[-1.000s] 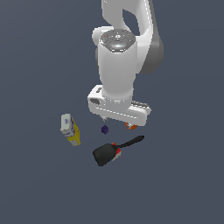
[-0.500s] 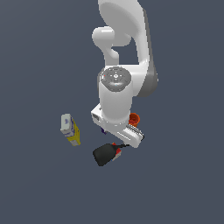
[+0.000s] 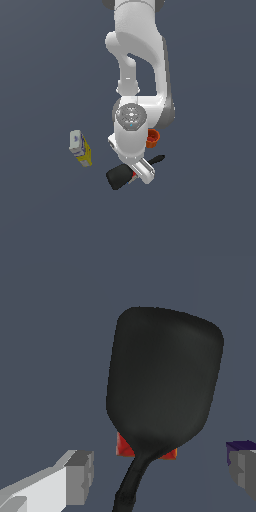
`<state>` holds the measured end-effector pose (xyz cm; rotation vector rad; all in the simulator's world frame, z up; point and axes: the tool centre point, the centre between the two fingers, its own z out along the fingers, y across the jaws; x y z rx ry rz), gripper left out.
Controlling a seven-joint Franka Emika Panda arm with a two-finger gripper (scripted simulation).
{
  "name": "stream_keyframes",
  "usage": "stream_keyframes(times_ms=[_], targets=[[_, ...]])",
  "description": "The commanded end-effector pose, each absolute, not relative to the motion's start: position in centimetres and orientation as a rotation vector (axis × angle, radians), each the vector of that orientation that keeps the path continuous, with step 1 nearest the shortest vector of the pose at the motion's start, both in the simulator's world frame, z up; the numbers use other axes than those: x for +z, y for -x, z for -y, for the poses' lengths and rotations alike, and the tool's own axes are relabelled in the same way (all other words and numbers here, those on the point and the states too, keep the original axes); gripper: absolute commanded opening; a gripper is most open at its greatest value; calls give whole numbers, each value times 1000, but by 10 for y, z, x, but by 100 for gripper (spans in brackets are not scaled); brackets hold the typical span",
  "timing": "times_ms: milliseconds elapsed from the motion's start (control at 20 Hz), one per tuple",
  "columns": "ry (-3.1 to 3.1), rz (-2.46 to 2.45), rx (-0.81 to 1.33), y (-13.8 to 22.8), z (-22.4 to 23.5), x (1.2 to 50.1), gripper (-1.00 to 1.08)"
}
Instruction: Pick up a designated object from a clutter of objects.
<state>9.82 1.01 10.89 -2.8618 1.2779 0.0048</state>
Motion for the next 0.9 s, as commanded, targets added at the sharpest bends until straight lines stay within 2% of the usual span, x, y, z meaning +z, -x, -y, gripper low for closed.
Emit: stream_keyframes(times_ms=[0, 850], targets=[[2839, -1335, 2, -100, -9, 99, 100], [2807, -1411, 1, -101, -8, 65, 100]])
